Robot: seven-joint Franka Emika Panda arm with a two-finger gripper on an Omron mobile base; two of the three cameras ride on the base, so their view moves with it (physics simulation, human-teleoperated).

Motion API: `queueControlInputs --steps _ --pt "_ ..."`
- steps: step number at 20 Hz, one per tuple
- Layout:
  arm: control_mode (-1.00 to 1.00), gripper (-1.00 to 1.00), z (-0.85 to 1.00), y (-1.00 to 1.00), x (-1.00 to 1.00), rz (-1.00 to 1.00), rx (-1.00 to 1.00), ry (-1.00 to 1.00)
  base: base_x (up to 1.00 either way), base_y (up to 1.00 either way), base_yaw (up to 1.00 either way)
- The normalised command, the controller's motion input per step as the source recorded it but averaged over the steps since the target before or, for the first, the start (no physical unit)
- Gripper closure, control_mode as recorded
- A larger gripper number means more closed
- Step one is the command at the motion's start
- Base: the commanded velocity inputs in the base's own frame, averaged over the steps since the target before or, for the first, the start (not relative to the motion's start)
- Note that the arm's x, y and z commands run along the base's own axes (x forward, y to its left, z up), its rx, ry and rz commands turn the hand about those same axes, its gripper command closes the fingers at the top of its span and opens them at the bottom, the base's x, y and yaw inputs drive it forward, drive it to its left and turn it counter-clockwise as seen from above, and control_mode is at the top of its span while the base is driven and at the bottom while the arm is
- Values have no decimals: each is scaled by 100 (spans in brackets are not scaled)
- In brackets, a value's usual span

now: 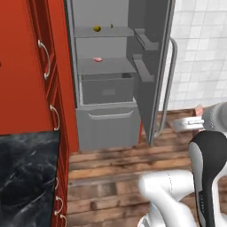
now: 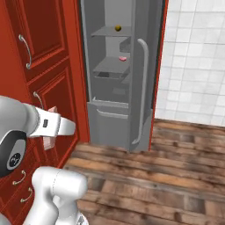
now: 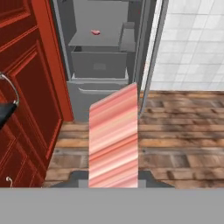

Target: Transport the steak and lemon to the fridge. Place the steak on the rack containing meat and place the lemon on the rack containing the vegetable, ensuring meats and vegetables are on different racks.

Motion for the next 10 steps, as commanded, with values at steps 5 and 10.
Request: queueControlInputs --steps 5,10 --pt "100 100 0 0 0 0 0 0 100 20 -13" --pt "100 100 0 0 0 0 0 0 100 26 -13"
